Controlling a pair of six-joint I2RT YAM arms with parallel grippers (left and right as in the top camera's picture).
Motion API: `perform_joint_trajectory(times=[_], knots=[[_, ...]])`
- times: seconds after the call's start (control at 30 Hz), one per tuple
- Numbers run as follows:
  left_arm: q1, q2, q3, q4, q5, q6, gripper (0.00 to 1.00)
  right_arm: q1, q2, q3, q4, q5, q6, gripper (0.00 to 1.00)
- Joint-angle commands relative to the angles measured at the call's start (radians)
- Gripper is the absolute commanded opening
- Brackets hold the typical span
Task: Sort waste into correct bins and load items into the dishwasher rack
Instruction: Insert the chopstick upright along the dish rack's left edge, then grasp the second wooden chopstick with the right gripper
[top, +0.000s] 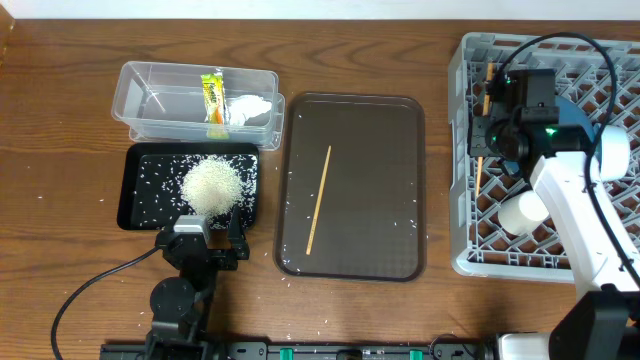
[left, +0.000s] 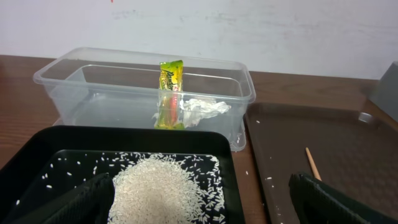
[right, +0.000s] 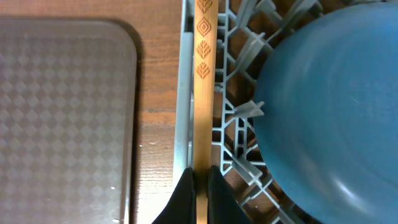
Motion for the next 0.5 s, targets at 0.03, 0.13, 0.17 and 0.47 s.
perform_joint_trajectory(times=[0.03, 0.13, 0.17, 0.47], knots=[[0.006, -0.001, -0.029, -0.01, -0.005, -0.005, 0.93, -0.009, 0.007, 0.001, 0.002, -0.006, -0.065, 0.03], [0.006, -0.001, -0.029, -0.01, -0.005, -0.005, 0.93, 0.002, -0.003, 0.01, -0.023, -0.078, -0.019, 0.38], [0.006, -0.001, -0.029, -0.01, -0.005, -0.005, 0.93, 0.01, -0.013, 0.016, -0.035, -0.129, 0.013, 0.42], [0.006, -0.001, -0.029, -0.01, -0.005, -0.005, 0.93, 0.332, -0.034, 0.016, -0.043, -0.22, 0.219, 0.5]])
